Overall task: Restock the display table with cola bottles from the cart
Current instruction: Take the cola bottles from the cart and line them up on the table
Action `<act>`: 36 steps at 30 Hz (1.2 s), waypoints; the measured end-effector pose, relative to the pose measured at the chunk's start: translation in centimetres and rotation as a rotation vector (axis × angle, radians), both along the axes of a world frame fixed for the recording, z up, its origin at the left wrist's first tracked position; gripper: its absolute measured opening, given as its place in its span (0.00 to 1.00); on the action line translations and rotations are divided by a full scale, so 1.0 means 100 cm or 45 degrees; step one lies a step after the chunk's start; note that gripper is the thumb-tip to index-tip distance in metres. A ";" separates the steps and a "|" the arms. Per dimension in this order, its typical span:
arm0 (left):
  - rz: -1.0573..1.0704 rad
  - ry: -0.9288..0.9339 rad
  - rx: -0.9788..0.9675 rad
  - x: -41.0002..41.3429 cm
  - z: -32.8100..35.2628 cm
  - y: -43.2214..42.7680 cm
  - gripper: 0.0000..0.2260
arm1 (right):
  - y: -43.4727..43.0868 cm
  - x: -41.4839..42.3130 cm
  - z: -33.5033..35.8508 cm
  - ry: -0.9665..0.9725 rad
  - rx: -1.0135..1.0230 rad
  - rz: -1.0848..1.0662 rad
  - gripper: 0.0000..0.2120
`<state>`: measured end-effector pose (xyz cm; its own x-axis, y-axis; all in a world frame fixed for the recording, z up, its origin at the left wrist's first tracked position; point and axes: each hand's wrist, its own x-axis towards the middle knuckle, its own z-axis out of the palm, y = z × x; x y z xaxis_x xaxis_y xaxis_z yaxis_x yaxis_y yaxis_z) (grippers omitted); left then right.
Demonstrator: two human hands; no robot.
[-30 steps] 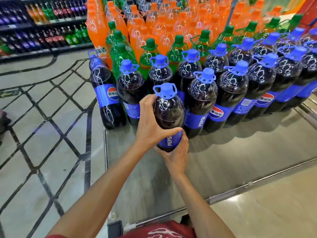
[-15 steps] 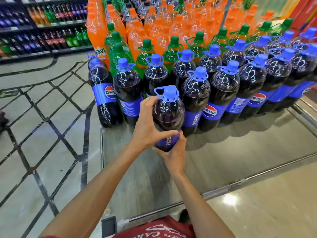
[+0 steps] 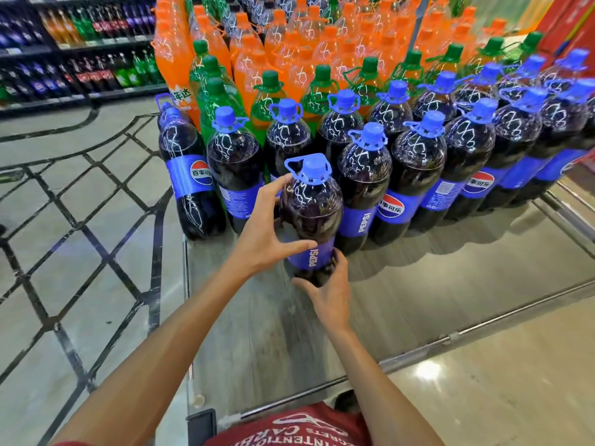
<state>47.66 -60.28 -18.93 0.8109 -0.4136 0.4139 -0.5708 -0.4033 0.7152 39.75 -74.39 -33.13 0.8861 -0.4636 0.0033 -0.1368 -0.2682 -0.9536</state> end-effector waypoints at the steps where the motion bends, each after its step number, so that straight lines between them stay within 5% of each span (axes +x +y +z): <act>1: 0.002 0.008 -0.001 0.002 0.000 -0.001 0.50 | 0.000 0.003 0.002 0.004 -0.026 0.002 0.50; 14: 0.053 0.088 -0.027 0.031 -0.004 -0.007 0.50 | 0.014 0.038 0.015 0.083 -0.094 -0.194 0.45; 36: 0.063 0.106 -0.116 0.031 -0.001 -0.010 0.49 | 0.016 0.042 0.036 0.203 -0.186 -0.083 0.42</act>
<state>50.80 -61.23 -18.99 0.8626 -0.3362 0.3781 -0.4888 -0.3607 0.7943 43.95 -72.83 -29.56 0.8491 -0.5245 -0.0632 -0.3043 -0.3878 -0.8701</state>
